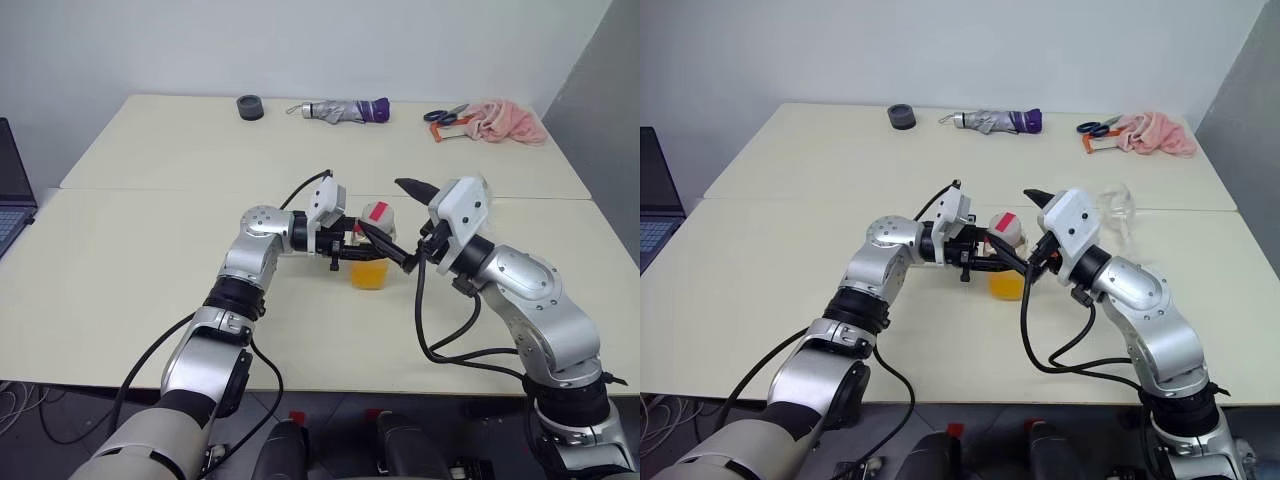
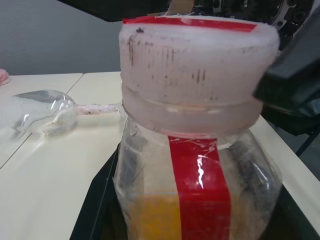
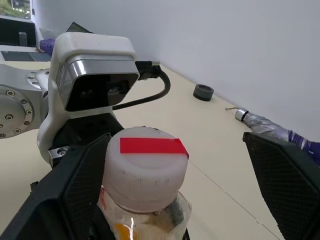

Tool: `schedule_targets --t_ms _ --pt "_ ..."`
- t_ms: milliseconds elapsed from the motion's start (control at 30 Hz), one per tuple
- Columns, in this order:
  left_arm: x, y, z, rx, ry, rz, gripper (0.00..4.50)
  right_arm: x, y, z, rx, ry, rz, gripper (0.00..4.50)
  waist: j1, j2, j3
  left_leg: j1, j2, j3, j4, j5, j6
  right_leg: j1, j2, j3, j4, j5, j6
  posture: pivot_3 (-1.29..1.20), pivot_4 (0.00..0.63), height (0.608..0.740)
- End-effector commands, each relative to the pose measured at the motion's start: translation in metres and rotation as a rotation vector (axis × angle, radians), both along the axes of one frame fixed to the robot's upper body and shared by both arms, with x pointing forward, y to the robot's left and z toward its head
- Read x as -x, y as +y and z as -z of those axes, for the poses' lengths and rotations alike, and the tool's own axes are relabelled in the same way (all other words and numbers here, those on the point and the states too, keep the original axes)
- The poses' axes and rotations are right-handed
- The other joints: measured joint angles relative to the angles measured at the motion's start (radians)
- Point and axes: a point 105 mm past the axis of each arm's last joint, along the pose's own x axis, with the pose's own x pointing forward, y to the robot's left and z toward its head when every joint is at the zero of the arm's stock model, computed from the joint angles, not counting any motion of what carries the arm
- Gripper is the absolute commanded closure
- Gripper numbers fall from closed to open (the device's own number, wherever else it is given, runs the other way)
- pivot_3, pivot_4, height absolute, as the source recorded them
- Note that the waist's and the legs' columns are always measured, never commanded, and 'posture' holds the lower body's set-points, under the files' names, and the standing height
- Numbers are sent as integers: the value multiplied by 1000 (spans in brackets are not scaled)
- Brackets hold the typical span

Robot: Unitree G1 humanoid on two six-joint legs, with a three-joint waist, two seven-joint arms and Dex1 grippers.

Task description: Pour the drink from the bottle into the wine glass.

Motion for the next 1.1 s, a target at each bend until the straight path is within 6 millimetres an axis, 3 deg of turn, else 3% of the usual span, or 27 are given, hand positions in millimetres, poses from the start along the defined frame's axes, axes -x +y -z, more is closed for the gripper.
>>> schedule_targets --t_ms 33,633,967,1100 --pt "1 2 -11 7 -67 13 2758 0 -19 -19 -45 -55 73 0 0 0 0 0 0 0 0 0 0 0 0 0 0 0 0 0 150 740" --pt "0 4 -10 -1 -74 4 2759 10 -22 -9 -6 -3 28 0 0 0 0 0 0 0 0 0 0 0 0 0 0 0 0 0 150 740" --pt "0 5 -9 -2 -74 4 2760 30 -20 -4 36 64 -78 0 0 0 0 0 0 0 0 0 0 0 0 0 0 0 0 0 150 740" --pt "-1 5 -10 1 -72 3 2760 37 -9 -9 31 60 -126 0 0 0 0 0 0 0 0 0 0 0 0 0 0 0 0 0 150 740"
